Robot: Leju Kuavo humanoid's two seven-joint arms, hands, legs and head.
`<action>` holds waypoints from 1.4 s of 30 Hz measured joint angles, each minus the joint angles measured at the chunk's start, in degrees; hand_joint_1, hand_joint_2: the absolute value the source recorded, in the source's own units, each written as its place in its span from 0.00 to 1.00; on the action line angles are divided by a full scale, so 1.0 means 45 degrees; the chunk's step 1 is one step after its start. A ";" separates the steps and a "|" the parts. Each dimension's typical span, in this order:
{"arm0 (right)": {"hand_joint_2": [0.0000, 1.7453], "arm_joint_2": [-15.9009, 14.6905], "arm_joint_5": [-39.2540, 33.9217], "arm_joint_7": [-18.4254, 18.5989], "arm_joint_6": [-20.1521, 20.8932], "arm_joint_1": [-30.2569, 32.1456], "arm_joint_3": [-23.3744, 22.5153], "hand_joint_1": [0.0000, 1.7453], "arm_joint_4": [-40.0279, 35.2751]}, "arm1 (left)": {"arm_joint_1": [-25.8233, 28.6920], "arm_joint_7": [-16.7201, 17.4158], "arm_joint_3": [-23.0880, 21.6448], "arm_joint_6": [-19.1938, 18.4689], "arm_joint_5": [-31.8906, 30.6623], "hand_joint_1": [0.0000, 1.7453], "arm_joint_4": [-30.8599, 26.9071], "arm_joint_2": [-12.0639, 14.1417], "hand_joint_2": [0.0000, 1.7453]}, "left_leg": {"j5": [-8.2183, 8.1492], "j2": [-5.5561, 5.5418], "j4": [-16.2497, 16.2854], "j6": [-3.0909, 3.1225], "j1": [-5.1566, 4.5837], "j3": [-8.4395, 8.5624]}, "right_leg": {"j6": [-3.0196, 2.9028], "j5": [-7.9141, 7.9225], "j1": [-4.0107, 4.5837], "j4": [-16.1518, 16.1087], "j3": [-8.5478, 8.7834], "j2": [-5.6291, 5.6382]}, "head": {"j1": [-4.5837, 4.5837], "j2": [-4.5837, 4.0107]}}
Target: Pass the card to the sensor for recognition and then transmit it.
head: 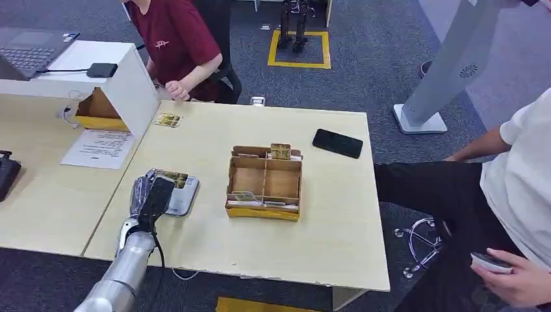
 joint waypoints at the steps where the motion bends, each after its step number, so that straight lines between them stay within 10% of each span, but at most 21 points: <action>1: 1.00 0.0000 0.0024 0.0000 0.0000 0.0000 -0.0039 0.00 0.0000 | 0.0014 0.0000 0.0000 0.0121 -0.0058 1.00 0.0044 0.0044 1.00 | 0.0000 -0.0001 0.0000 0.0000 0.0000 0.0000 | 0.0000 0.0000 -0.0001 0.0000 0.0000 -0.0001 | -0.0005 0.0000; 23: 1.00 0.0068 0.0267 0.0077 0.0019 -0.0001 -0.0520 0.00 0.0000 | 0.0347 -0.0257 0.0000 -0.1351 0.0233 1.00 0.0194 0.0087 1.00 | 0.0000 -0.0003 0.0001 0.0000 -0.0001 0.0000 | 0.0000 0.0000 -0.0002 -0.0001 -0.0001 -0.0003 | 0.0000 0.0000; 42: 1.00 0.0102 0.0758 -0.0044 0.0058 -0.0005 -0.0758 0.00 -0.0005 | 0.0050 0.0685 -0.0145 0.0517 -0.1465 1.00 0.0974 -0.0020 1.00 | 0.0000 -0.0003 0.0001 0.0000 -0.0002 0.0003 | 0.0000 0.0001 -0.0003 -0.0001 0.0003 -0.0003 | 0.0000 0.0000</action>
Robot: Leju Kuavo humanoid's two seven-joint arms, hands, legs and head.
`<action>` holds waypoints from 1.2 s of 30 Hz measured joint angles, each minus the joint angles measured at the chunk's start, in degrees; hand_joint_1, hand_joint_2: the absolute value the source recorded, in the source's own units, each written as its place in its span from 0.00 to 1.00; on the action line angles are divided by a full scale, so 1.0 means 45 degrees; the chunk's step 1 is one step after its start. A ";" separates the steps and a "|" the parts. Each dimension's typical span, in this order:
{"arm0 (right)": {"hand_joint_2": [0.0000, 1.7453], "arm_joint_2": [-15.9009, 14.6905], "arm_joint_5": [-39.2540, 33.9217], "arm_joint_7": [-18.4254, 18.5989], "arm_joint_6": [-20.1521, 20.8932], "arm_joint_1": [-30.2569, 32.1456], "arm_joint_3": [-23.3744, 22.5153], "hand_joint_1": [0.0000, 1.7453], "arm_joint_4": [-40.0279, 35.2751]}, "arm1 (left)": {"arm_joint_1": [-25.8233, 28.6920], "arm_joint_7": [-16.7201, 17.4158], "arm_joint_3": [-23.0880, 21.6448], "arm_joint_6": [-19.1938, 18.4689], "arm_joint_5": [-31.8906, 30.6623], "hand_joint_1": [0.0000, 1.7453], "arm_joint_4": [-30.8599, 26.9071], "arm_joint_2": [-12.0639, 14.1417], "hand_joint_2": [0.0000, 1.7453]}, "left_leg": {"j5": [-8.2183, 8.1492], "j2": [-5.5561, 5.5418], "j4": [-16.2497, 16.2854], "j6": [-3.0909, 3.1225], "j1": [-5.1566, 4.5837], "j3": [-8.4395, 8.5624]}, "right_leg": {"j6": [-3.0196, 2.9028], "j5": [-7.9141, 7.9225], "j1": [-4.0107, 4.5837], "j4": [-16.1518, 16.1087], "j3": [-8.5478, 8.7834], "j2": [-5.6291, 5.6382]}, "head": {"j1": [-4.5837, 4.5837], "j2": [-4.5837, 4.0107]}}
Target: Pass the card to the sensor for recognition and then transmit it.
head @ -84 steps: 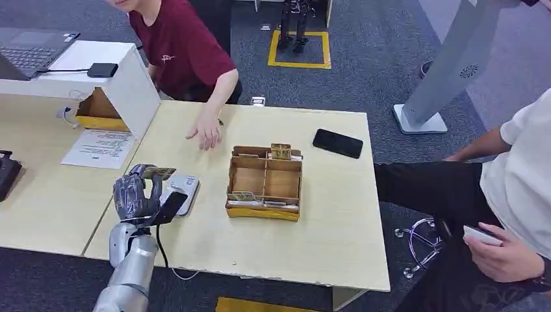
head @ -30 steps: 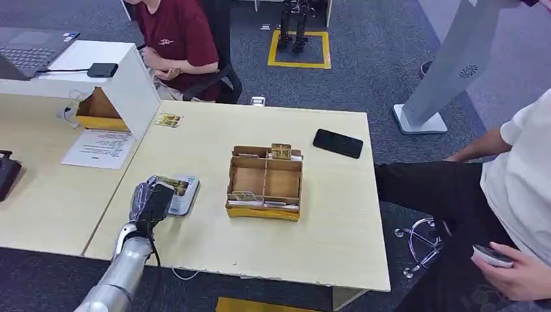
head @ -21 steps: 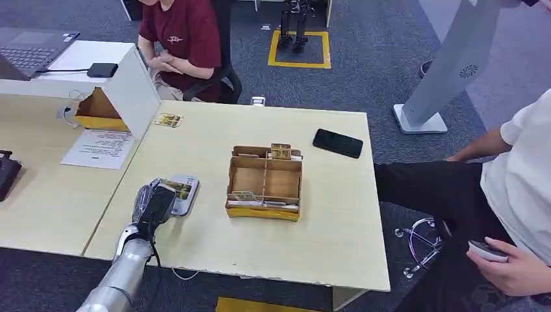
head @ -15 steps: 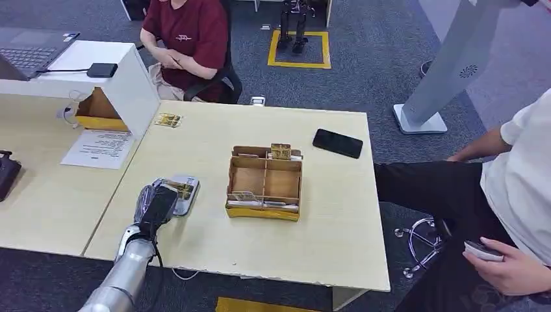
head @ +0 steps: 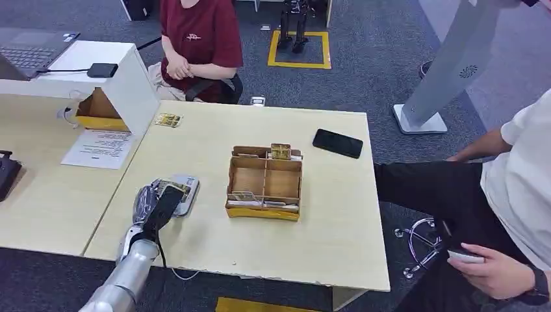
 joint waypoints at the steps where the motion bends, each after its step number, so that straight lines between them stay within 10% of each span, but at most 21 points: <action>1: 1.00 0.0015 0.0058 -0.0005 0.0019 -0.0003 -0.0049 0.00 0.0000 | -0.0067 0.0058 -0.0005 0.0163 -0.0148 1.00 0.0217 0.0000 1.00 | 0.0000 -0.0001 0.0000 0.0000 0.0000 0.0001 | 0.0000 0.0000 0.0000 0.0000 0.0001 0.0000 | 0.0000 0.0000; 19: 1.00 0.0102 0.0568 0.0083 0.0039 -0.0006 -0.0359 0.00 -0.0005 | -0.0779 0.1117 -0.0224 0.1338 -0.1847 1.00 0.1926 0.0117 1.00 | 0.0001 0.0001 -0.0001 -0.0001 -0.0001 0.0021 | -0.0001 0.0001 0.0001 0.0001 0.0022 -0.0001 | 0.0000 0.0000; 31: 1.00 0.0107 0.0660 -0.0005 0.0053 -0.0006 -0.0456 0.00 -0.0005 | -0.0792 -0.0074 -0.0122 0.0302 -0.0365 1.00 0.2062 0.0141 1.00 | 0.0009 -0.0010 -0.0003 0.0002 -0.0001 0.0027 | -0.0002 0.0002 -0.0001 0.0001 0.0035 -0.0009 | 0.0000 0.0000; 36: 1.00 0.0107 0.0971 0.0000 0.0185 -0.0006 -0.0602 0.00 -0.0005 | -0.0482 -0.2279 0.0773 -0.4042 0.3873 1.00 0.1322 -0.0078 1.00 | 0.0018 -0.0014 -0.0002 0.0016 -0.0002 0.0022 | 0.0000 0.0003 -0.0005 0.0001 0.0028 -0.0016 | 0.0000 0.0000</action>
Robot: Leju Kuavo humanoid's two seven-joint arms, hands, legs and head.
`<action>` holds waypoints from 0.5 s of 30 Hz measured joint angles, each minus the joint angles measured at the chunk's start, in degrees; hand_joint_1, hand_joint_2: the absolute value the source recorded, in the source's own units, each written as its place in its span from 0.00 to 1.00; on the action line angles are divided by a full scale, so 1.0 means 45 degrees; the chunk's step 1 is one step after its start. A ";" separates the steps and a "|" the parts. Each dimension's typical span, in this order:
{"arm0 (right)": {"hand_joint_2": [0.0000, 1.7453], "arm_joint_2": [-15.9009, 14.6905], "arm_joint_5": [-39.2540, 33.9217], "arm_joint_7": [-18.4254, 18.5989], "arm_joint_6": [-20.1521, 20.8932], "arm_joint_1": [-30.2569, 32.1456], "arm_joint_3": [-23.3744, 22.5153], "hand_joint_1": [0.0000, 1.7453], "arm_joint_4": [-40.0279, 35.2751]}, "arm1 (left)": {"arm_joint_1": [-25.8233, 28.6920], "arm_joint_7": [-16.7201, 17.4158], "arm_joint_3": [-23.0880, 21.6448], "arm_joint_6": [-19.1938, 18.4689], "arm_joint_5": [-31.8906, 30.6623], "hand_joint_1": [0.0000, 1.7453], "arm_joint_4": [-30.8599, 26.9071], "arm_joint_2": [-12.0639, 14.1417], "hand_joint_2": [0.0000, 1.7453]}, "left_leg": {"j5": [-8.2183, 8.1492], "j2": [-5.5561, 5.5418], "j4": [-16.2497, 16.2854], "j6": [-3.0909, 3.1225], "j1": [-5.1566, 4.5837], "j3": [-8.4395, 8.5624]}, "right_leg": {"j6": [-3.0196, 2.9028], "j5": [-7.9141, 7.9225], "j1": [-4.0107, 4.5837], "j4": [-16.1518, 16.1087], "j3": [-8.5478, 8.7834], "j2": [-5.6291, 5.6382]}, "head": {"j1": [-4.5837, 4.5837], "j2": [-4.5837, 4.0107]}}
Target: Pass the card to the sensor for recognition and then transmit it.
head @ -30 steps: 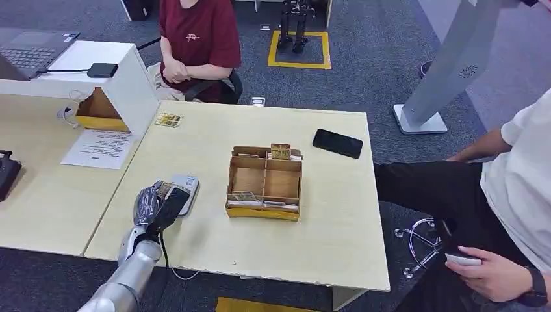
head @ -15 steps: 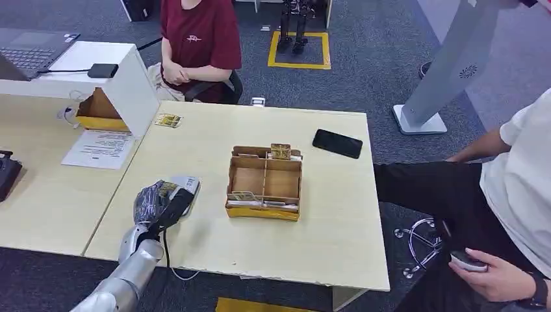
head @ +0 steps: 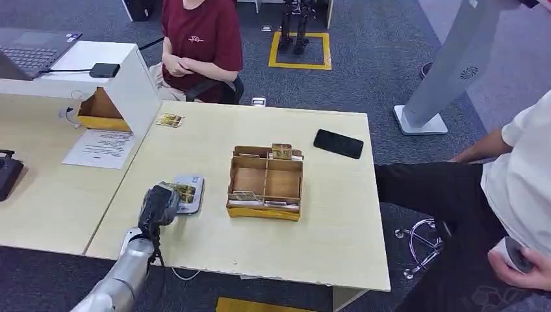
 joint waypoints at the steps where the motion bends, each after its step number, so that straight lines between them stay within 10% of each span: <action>1: 1.00 0.0005 0.0073 0.0000 0.0019 0.0001 -0.0067 0.00 0.0000 | 0.0162 0.0000 0.0172 -0.0796 0.0776 1.00 -0.0378 -0.0092 1.00 | 0.0000 0.0001 0.0001 0.0000 0.0000 -0.0004 | 0.0001 0.0002 0.0000 0.0000 -0.0005 0.0001 | -0.0005 0.0000; 6: 1.00 0.0063 0.0476 0.0000 0.0019 0.0009 -0.0311 0.00 0.0000 | 0.0519 0.0530 0.0952 -0.3135 0.4395 1.00 -0.2507 -0.0529 1.00 | 0.0001 0.0014 0.0002 0.0000 0.0000 -0.0016 | 0.0011 0.0012 0.0000 -0.0001 -0.0021 0.0016 | -0.0005 0.0000; 15: 1.00 0.0102 0.0928 0.0005 0.0024 -0.0005 -0.0539 0.00 0.0000 | 0.0532 0.0758 0.1860 -0.3639 0.6845 1.00 -0.4798 -0.0898 1.00 | 0.0001 0.0008 0.0001 0.0000 0.0002 -0.0023 | 0.0010 0.0011 0.0004 -0.0001 -0.0023 0.0009 | 0.0000 0.0000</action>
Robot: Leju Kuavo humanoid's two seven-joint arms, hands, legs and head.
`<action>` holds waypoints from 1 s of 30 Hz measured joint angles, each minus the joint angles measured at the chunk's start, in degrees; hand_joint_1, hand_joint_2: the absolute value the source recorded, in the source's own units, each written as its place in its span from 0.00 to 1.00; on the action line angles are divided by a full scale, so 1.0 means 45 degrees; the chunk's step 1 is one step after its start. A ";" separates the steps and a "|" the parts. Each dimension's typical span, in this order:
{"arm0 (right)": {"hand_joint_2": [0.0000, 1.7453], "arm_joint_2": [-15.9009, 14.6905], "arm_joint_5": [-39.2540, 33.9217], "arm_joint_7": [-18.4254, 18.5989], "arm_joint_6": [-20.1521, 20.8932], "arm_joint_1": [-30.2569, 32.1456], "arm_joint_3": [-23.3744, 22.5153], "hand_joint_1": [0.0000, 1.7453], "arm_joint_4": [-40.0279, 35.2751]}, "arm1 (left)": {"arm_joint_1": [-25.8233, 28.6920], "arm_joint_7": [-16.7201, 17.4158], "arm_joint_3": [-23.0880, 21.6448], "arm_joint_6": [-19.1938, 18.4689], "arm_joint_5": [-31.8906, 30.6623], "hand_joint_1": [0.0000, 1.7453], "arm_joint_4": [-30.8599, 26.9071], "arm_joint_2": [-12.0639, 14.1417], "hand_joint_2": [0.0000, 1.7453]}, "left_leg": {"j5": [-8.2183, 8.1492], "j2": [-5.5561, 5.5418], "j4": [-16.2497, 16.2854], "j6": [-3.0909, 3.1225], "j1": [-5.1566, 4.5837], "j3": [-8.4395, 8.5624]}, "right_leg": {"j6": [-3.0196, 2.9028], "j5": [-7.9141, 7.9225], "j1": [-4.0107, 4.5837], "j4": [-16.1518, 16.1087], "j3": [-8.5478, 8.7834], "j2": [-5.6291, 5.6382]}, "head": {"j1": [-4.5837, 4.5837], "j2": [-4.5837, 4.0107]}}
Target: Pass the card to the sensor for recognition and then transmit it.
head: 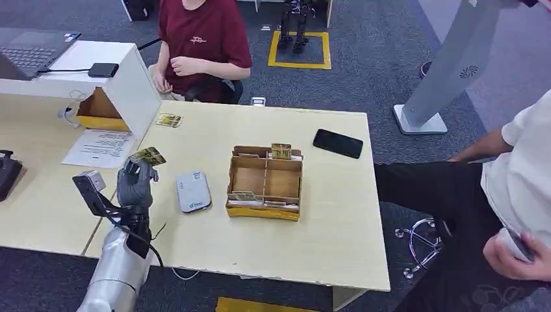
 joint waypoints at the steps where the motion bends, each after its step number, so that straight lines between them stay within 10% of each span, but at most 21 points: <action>1: 1.00 0.0010 0.0043 0.0000 0.0000 0.0000 -0.0015 0.00 0.0000 | 0.0001 -0.0111 0.0010 0.0298 -0.0183 1.00 -0.0135 -0.0014 1.00 | 0.0000 0.0003 0.0000 0.0000 0.0000 0.0000 | 0.0000 0.0000 0.0000 0.0000 -0.0002 0.0002 | -0.0005 0.0000; 6: 1.00 0.0073 0.0266 -0.0010 0.0015 -0.0024 -0.0111 0.00 0.0000 | 0.0001 -0.1068 0.0005 0.2506 -0.2186 1.00 -0.0781 -0.0112 1.00 | 0.0000 -0.0001 0.0001 0.0000 -0.0001 0.0000 | 0.0000 0.0000 -0.0002 0.0000 -0.0001 0.0000 | 0.0000 0.0000; 13: 1.00 0.0092 0.0670 -0.0126 0.0151 -0.0093 -0.0155 0.00 0.0000 | -0.0120 -0.1476 -0.0695 0.7677 -0.7366 1.00 -0.0893 -0.0034 1.00 | 0.0001 -0.0001 0.0002 0.0001 -0.0002 -0.0001 | 0.0001 0.0001 -0.0004 -0.0001 -0.0004 0.0000 | -0.0005 0.0000; 16: 1.00 0.0092 0.0922 -0.0194 0.0170 -0.0116 -0.0155 0.00 0.0000 | -0.0248 -0.1141 -0.1045 1.0129 -1.2300 1.00 -0.0786 0.0131 1.00 | 0.0001 0.0002 0.0002 0.0001 -0.0002 -0.0001 | 0.0001 0.0002 -0.0004 -0.0001 -0.0003 0.0003 | 0.0000 0.0000; 21: 1.00 0.0092 0.1204 -0.0262 0.0151 -0.0138 -0.0160 0.00 0.0000 | -0.0380 -0.1845 0.0202 1.0437 -1.7788 1.00 -0.1178 -0.0256 1.00 | 0.0001 0.0012 0.0001 0.0001 -0.0001 -0.0003 | 0.0001 0.0002 -0.0004 0.0000 -0.0006 0.0012 | -0.0005 0.0000; 30: 1.00 0.0092 0.1336 -0.0189 0.0141 -0.0144 -0.0175 0.00 0.0000 | -0.0372 -0.1933 0.1054 1.0456 -1.9045 1.00 -0.2273 -0.0738 1.00 | 0.0001 -0.0004 0.0001 0.0001 -0.0003 -0.0010 | 0.0002 0.0001 -0.0005 0.0000 -0.0008 0.0001 | -0.0005 0.0000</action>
